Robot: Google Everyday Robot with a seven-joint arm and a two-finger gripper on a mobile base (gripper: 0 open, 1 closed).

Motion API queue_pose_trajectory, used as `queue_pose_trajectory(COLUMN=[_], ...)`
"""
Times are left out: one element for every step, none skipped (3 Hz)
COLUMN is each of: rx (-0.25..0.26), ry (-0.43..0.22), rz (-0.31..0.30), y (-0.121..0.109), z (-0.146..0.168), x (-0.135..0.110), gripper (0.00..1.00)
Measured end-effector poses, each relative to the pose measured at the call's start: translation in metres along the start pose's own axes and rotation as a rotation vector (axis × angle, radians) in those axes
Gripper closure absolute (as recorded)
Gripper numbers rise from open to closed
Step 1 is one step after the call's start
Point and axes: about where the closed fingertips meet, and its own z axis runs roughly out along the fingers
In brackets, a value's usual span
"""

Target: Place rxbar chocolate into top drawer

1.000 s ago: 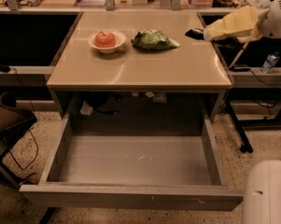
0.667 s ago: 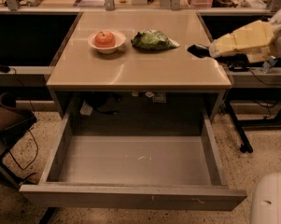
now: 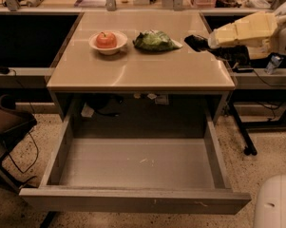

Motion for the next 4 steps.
queue_pose_trajectory(rx=[-0.041,-0.12,-0.241,-0.299], ry=[-0.012,0.031,0.169,0.201], rz=[0.047,0.191,0.355,0.447], y=[0.006,0.005,0.045,0.068], z=[-0.001,-0.016,-0.039,-0.051], x=[-0.001,0.027,0.047,0.042], gripper=[1.0,1.0,1.0,1.0])
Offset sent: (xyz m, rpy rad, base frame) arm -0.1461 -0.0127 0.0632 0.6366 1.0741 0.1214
